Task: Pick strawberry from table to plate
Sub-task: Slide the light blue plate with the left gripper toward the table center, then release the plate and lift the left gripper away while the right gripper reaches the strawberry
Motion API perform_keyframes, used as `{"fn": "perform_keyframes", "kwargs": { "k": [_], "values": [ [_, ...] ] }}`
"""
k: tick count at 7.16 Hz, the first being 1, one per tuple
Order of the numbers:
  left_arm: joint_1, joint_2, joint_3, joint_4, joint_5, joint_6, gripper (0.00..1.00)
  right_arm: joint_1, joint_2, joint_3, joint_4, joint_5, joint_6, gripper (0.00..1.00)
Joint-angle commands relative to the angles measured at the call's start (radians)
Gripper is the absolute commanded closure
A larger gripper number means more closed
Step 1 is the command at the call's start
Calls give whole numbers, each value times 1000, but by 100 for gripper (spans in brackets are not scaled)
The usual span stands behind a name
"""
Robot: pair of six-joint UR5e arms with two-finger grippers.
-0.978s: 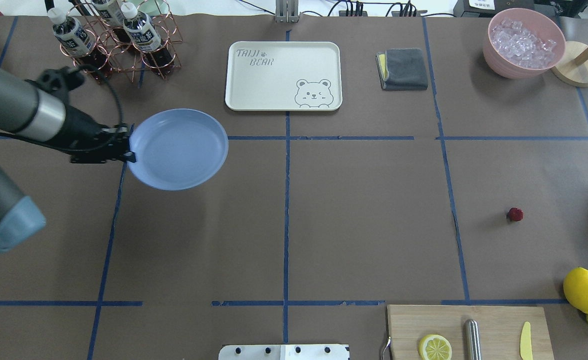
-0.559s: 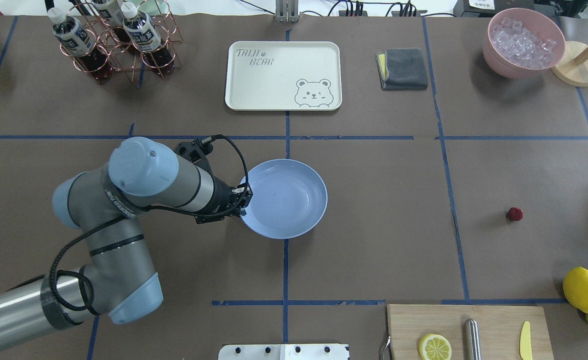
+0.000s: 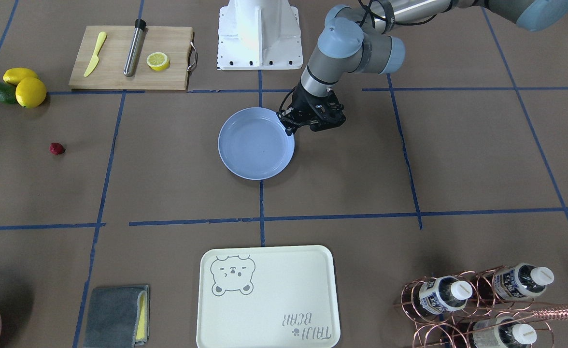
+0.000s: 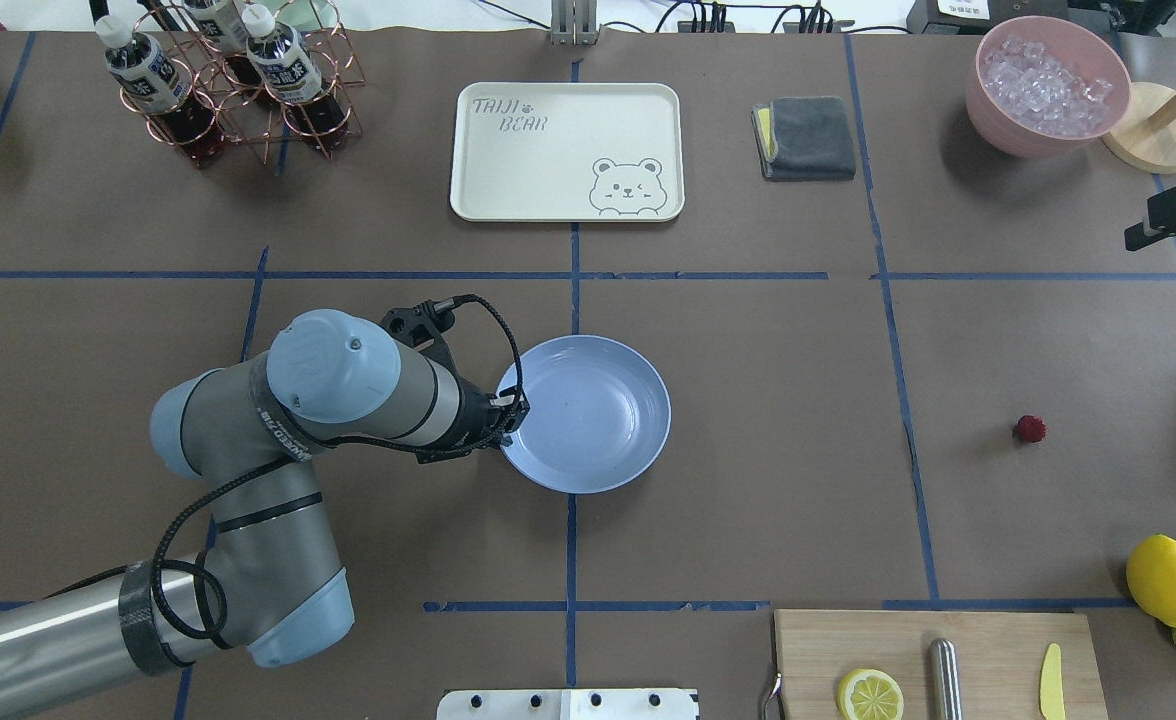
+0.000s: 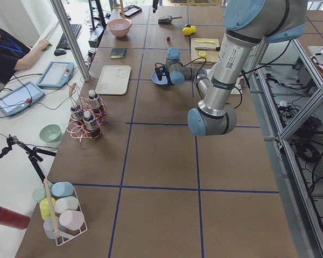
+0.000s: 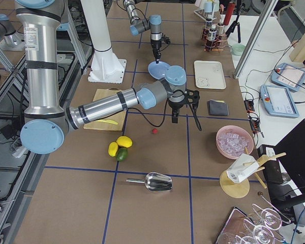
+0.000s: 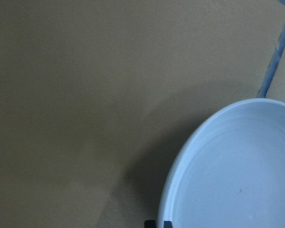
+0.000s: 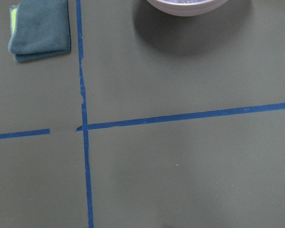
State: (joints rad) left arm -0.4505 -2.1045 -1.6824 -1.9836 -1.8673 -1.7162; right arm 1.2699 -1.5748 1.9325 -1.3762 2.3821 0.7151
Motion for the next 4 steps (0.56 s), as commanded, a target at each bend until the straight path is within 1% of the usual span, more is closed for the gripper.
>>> {"fn": "perform_keyframes", "kwargs": {
  "k": [1,2,3,4],
  "values": [
    [-14,14,-2,2,3,43,1,-27,-2,0,20,-11,23,0],
    [-14,14,-11,2,3,43,0,-44,-4,0,20,-24,23,0],
    [-34,14,-42,11,-4,44,0,-87,-14,2,26,-61,27,0],
    [-77,12,-90,69,-12,58,0,-142,-54,0,110,-111,76,0]
  ]
}}
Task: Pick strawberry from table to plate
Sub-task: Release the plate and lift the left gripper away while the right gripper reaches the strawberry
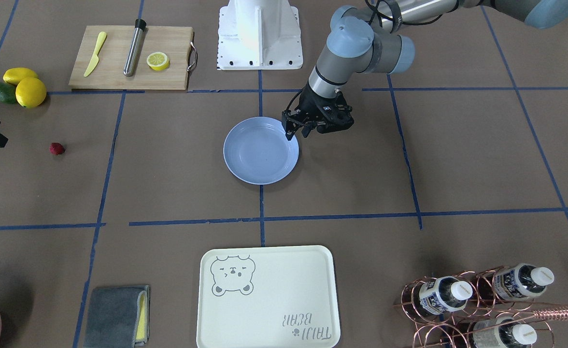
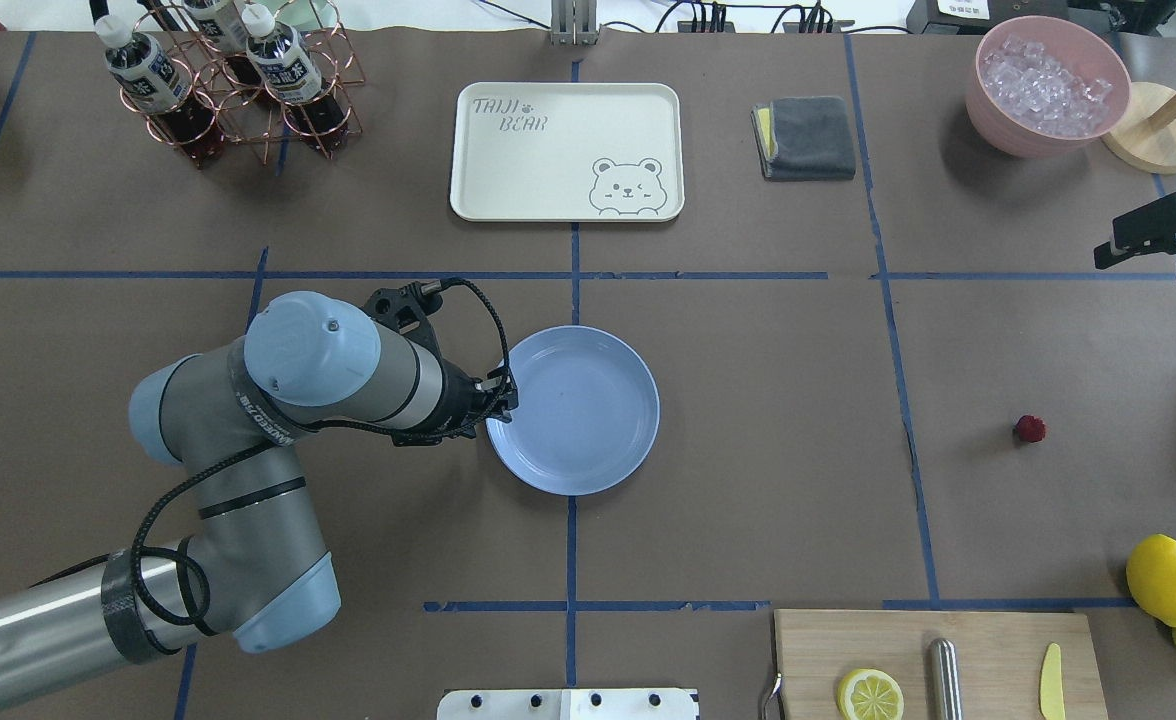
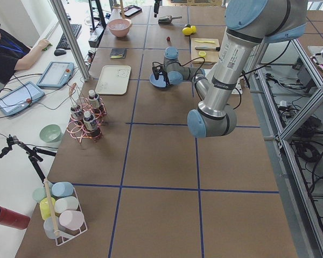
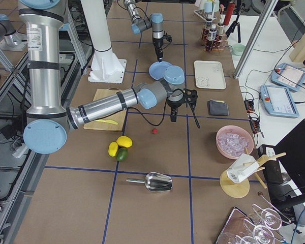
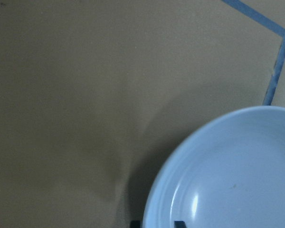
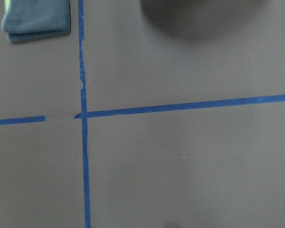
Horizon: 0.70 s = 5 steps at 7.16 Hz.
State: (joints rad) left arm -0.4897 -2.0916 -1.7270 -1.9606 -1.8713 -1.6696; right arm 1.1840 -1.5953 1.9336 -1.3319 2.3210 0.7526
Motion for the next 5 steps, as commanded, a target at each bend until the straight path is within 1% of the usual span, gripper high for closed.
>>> {"fn": "perform_keyframes", "kwargs": {
  "k": [1,2,3,4,5],
  "values": [
    [-70,-8,-105,136,-25,77,0,-105,-55,-2,153,-86,119,0],
    [-107,-11,-136,188,-49,96,0,-163,-113,-7,216,-132,131,0],
    [-136,-10,-153,212,-51,120,0,-234,-170,-24,277,-196,134,0],
    [-171,-7,-164,230,-51,154,0,-266,-172,-113,362,-207,136,0],
    [-228,-2,-180,265,-52,181,0,-305,-163,-211,523,-224,202,0]
  ]
}}
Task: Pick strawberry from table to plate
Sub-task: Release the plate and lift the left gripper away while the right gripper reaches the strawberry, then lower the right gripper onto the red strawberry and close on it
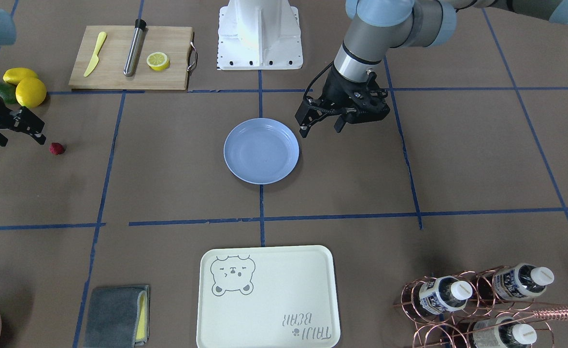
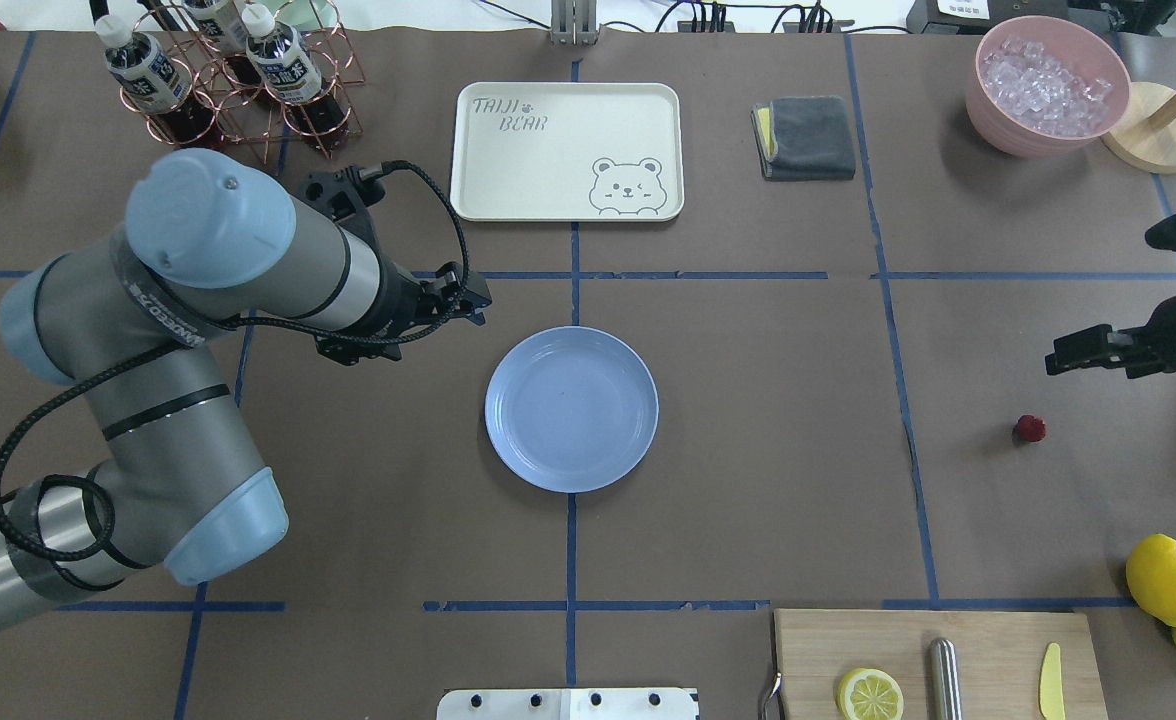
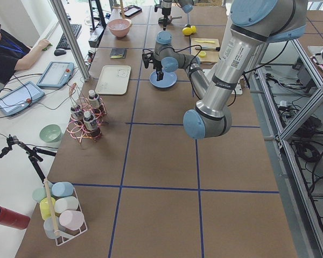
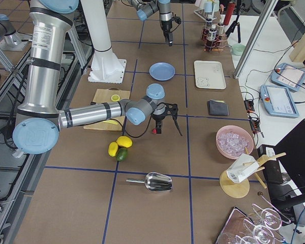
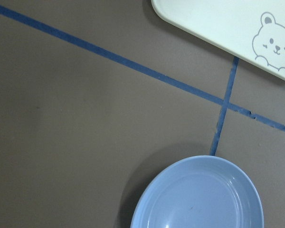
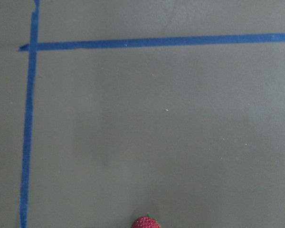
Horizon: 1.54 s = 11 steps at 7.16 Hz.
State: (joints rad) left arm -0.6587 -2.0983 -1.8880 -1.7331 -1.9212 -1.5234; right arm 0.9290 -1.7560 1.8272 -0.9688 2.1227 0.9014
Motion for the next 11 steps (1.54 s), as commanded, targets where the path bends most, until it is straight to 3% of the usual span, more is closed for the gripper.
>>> {"fn": "perform_keyframes", "kwargs": {
  "k": [1,7,9,11],
  "values": [
    [-70,6,-41,68,-2,61,0,-87,1,-109,194,-39,112,0],
    [-70,8,-42,70,-2,65,0,-157,-2,-100,191,-76,114,1],
    [-70,8,-40,70,-4,65,0,-156,-4,-94,189,-73,113,26],
    [-70,8,-40,70,-4,65,0,-153,-14,-77,189,-73,113,38]
  ]
}}
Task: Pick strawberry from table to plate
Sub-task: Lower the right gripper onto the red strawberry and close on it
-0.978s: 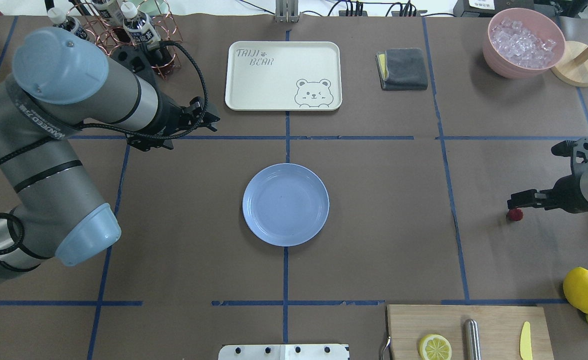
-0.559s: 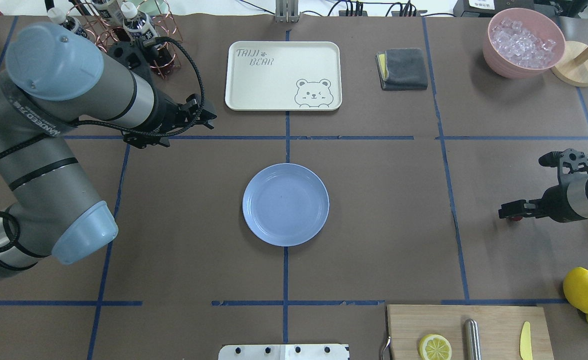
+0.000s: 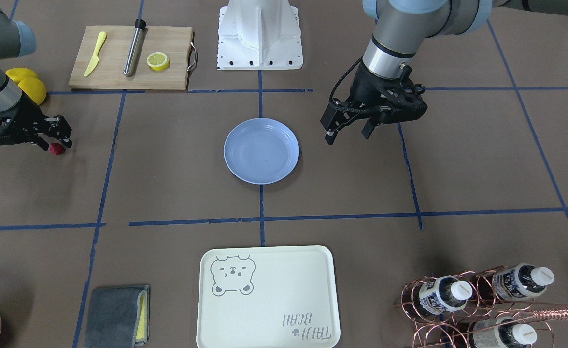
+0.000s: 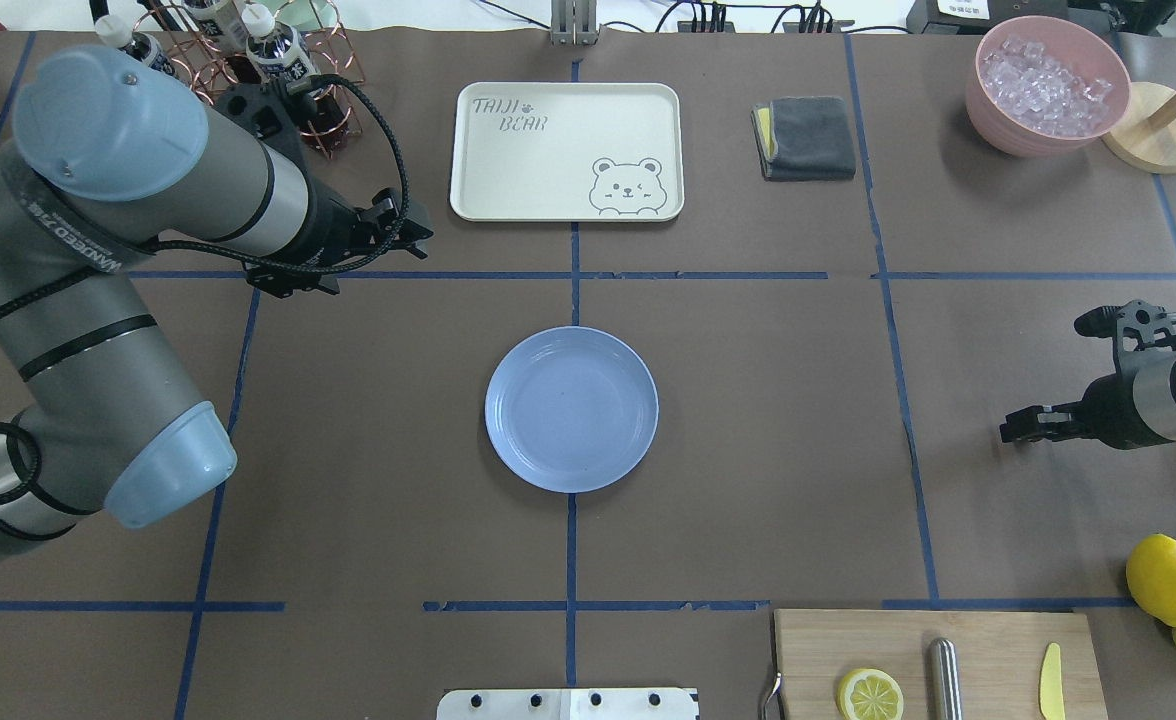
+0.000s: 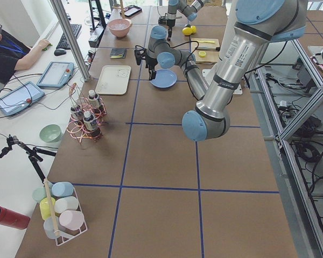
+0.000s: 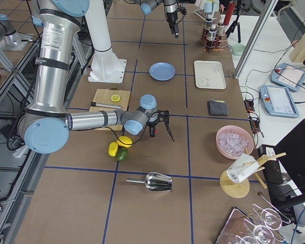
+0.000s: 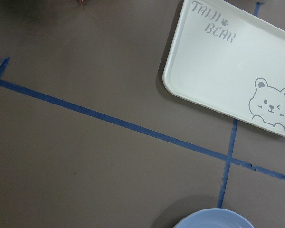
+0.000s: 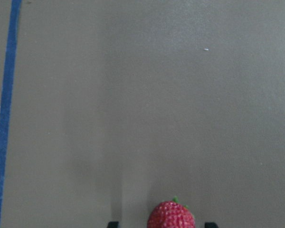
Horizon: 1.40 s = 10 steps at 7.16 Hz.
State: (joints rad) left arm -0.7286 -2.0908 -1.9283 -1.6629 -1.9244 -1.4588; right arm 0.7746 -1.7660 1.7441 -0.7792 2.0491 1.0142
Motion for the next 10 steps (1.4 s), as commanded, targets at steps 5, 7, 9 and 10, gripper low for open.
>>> {"fn": "perform_keyframes", "kwargs": {
  "k": [5,7,9,10],
  "values": [
    [0,2,3,-2,-1,0,0,2,8,5,-54,-6,-2,38],
    [2,2,3,-1,-1,0,0,14,6,5,-61,-7,-14,38],
    [2,12,2,-2,-2,0,0,15,8,6,-61,-7,-13,44],
    [2,12,2,-3,-2,-2,0,14,8,6,-61,-7,-13,47]
  ]
}}
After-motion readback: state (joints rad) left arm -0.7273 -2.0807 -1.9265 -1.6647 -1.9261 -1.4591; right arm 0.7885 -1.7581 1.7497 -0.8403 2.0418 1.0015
